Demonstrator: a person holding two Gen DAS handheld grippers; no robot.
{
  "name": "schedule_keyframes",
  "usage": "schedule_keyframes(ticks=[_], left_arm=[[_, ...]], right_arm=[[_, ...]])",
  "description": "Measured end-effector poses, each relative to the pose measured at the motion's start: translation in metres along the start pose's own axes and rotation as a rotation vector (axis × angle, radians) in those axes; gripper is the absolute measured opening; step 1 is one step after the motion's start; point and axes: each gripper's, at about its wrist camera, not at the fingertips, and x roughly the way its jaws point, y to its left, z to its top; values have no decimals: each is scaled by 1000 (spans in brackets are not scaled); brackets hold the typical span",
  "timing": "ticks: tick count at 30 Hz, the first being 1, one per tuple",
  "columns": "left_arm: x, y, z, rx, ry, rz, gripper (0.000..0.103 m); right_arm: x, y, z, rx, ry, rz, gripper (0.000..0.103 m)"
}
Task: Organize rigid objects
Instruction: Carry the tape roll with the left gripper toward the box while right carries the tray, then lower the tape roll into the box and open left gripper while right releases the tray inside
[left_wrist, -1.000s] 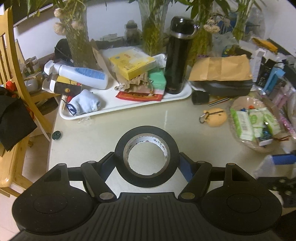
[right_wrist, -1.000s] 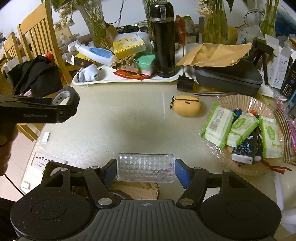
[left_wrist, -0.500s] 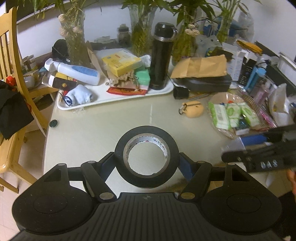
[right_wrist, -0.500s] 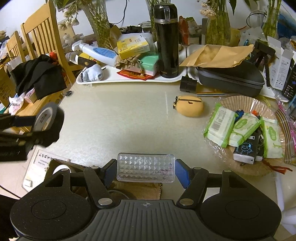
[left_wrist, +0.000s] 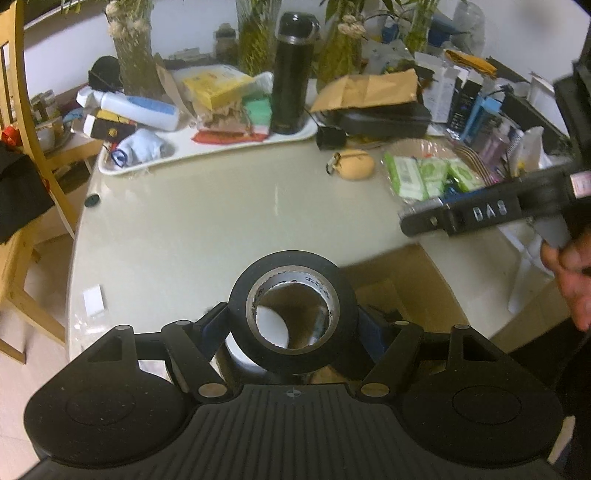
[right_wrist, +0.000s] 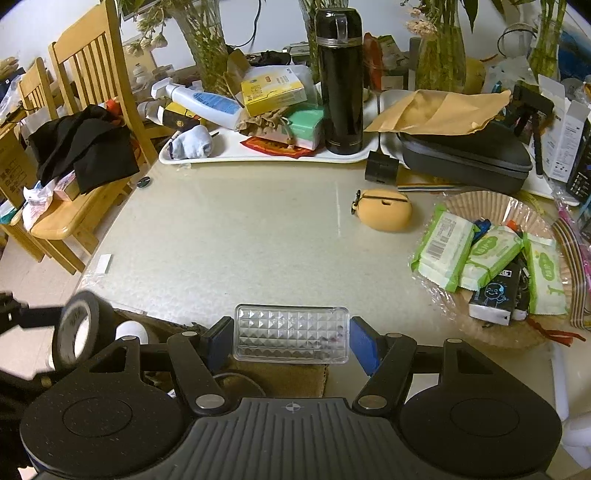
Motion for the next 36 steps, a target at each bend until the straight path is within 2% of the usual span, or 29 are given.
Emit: schedule_keyframes(ticks=[4, 20, 36], left_arm=[[-3, -5, -9, 10, 5, -34, 72], [-21, -11, -32, 49, -109, 2, 73], [-12, 7, -43, -44, -96, -7, 73]], right_arm=[[0, 1, -1, -6, 1, 4, 70], [3, 7, -6, -19, 27, 32, 70], [14, 24, -6, -42, 90, 93, 71]])
